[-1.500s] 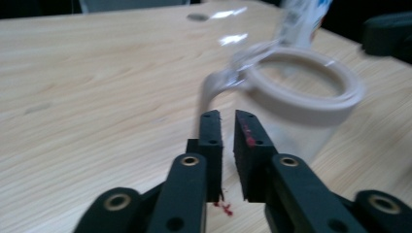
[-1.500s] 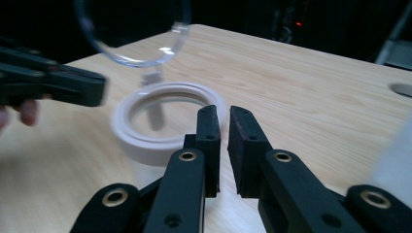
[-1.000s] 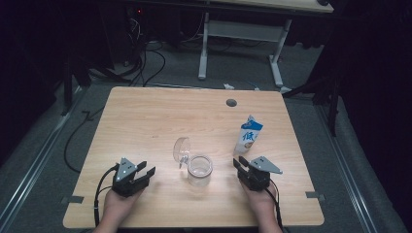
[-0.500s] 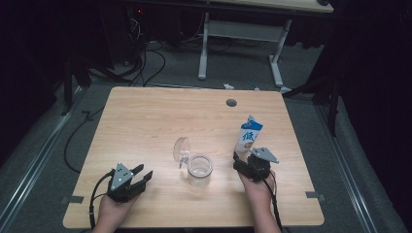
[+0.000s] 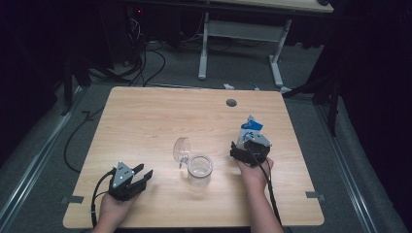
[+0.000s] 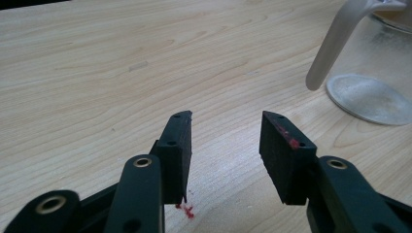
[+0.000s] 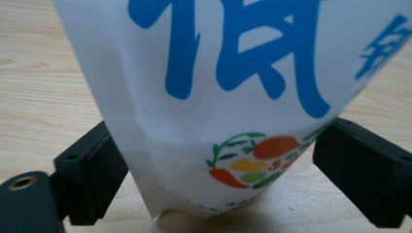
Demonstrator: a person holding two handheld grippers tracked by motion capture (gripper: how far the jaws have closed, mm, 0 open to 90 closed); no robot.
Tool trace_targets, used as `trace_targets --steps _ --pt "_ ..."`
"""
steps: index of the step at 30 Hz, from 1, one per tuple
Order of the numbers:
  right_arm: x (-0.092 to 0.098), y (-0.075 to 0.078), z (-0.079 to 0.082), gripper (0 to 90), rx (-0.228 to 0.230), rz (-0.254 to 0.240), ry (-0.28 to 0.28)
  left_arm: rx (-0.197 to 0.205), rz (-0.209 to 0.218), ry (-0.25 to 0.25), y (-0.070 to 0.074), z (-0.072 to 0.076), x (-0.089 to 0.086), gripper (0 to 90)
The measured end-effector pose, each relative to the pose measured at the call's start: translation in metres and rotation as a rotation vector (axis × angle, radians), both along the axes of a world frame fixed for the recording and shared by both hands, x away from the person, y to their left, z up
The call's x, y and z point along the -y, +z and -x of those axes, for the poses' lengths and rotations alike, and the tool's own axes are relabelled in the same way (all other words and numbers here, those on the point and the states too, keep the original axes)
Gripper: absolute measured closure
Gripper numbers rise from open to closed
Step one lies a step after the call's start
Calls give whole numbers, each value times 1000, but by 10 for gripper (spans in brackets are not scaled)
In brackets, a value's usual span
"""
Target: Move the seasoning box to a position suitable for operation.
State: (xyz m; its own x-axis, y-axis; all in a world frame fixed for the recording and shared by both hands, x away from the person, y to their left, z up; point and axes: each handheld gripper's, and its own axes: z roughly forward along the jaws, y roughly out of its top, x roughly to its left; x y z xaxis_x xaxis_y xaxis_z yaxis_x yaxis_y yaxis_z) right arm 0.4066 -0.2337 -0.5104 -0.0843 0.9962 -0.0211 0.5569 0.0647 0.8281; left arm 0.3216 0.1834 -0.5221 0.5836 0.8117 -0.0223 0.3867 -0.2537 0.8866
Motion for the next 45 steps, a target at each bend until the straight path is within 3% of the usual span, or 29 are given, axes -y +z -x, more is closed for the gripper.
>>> trace_targets --steps 5,9,14,21,22,24,29,45 --pt "1 1 0 179 8 5 4 2 2 2 1 2 -1 555" --pt "4 3 7 323 24 8 29 -4 6 -2 0 0 -1 555" --pt "9 3 12 370 24 -2 61 -7 8 -2 0 -1 -2 555" --pt "7 3 14 381 28 8 141 -7 14 -1 -1 -2 -2 555" --pt "4 3 15 382 31 16 182 -7 16 0 -1 -2 -2 554" --pt "1 3 15 380 33 10 210 -10 14 -4 -1 -2 -2 554" --pt "0 3 17 346 25 -8 192 -9 14 -5 -1 -2 -2 553" --pt "3 0 27 310 11 15 161 -12 16 -10 -2 -3 -2 552"
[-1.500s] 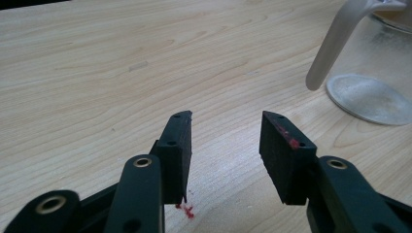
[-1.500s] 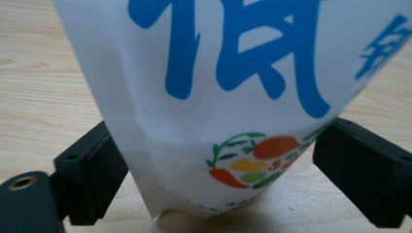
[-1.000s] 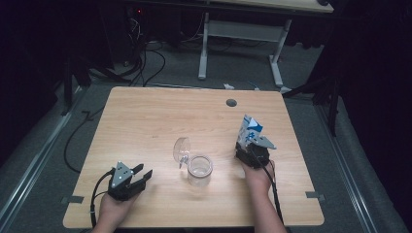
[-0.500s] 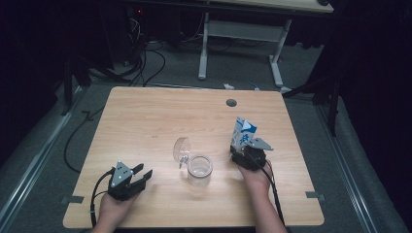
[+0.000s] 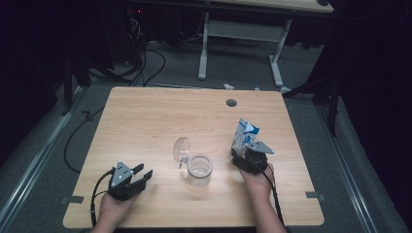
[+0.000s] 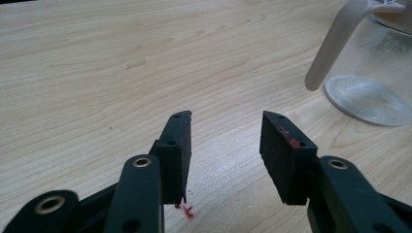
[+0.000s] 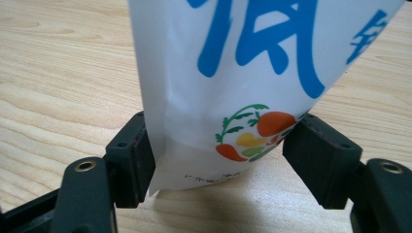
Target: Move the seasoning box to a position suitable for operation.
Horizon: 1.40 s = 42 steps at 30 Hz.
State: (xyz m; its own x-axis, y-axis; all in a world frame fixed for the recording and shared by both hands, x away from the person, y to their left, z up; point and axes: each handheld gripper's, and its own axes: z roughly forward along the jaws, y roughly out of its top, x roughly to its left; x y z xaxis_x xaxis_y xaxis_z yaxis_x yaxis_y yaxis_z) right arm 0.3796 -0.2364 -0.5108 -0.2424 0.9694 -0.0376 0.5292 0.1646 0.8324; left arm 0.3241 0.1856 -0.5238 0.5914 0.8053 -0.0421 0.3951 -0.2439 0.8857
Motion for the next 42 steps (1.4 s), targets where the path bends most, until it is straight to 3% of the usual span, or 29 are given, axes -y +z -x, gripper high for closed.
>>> trace_targets --steps 12,16,27,34,42 --pt "7 4 5 367 -24 -12 24 1 2 3 0 0 -1 551" --pt "7 6 6 354 -8 16 27 1 3 4 0 0 -1 551" --pt "11 12 18 359 13 -5 15 1 -1 0 0 0 0 550" --pt "16 14 26 515 42 -13 23 1 -1 0 0 0 0 550" --pt "19 18 29 589 69 -13 30 -2 -2 1 0 -1 0 549"
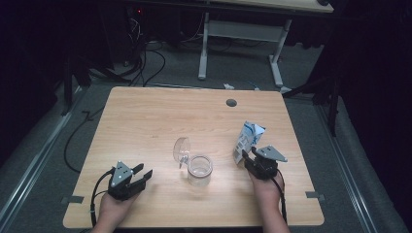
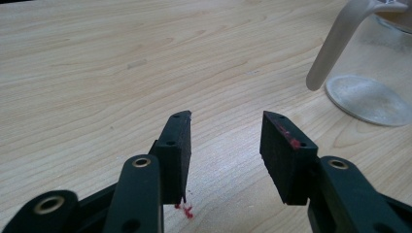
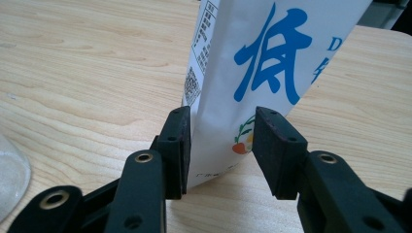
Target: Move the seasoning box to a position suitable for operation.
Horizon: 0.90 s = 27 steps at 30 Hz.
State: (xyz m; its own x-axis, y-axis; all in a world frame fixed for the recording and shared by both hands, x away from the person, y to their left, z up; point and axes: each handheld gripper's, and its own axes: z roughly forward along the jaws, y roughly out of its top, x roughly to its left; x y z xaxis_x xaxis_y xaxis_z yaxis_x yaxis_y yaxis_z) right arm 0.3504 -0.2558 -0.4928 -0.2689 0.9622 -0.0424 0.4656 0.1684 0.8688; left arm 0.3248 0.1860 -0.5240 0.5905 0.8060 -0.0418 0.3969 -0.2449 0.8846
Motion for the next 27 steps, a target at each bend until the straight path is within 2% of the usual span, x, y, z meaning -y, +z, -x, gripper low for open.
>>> trace_targets --steps 5,11,12,17,22,27 --pt "0 3 -1 594 4 6 -1 0 0 -1 0 0 0 549" --pt "-5 10 -5 643 14 15 -10 2 3 1 0 0 0 549" --pt "-7 11 -6 700 18 27 -11 0 6 3 0 0 -1 549" --pt "-9 13 -8 854 29 51 -18 1 7 4 0 0 -2 549" --pt "-8 16 -10 882 31 85 3 3 6 7 0 0 -2 549" --pt "-3 14 -7 862 39 58 6 0 5 6 0 0 -2 549"
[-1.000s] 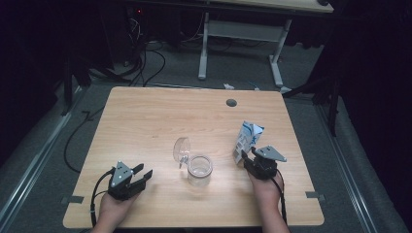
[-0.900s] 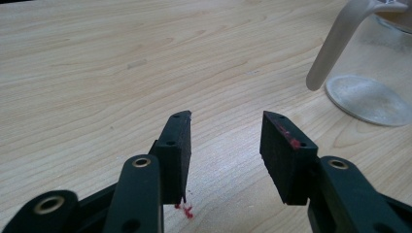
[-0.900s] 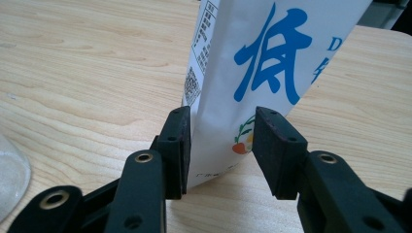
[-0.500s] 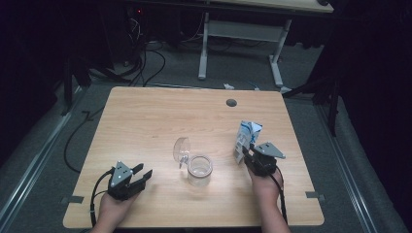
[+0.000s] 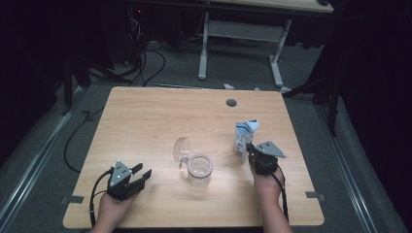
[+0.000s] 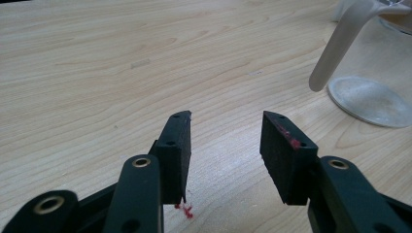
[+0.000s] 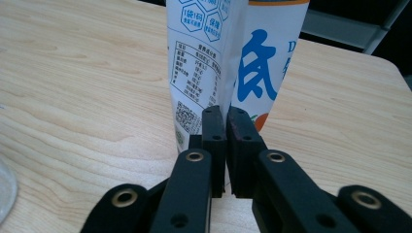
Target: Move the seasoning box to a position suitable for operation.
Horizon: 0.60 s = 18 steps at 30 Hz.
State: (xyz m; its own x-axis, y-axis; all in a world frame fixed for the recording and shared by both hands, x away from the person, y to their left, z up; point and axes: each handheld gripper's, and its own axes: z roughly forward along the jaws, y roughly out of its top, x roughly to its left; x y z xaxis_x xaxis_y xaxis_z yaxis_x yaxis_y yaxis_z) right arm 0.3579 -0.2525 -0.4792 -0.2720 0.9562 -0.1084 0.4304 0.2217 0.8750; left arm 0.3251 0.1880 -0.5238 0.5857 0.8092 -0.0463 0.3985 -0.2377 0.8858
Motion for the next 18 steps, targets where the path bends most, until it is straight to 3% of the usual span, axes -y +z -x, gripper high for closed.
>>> trace_targets --steps 1,6,11,18 --pt "0 0 0 862 0 0 0 0 0 0 0 0 0 548" --pt "1 0 0 681 -5 -50 -37 4 -5 -4 0 1 1 546" --pt "2 -5 -5 518 -41 -89 -72 2 1 0 0 0 0 546" --pt "-9 -4 -16 481 -35 -101 -108 1 1 0 0 0 -1 546"
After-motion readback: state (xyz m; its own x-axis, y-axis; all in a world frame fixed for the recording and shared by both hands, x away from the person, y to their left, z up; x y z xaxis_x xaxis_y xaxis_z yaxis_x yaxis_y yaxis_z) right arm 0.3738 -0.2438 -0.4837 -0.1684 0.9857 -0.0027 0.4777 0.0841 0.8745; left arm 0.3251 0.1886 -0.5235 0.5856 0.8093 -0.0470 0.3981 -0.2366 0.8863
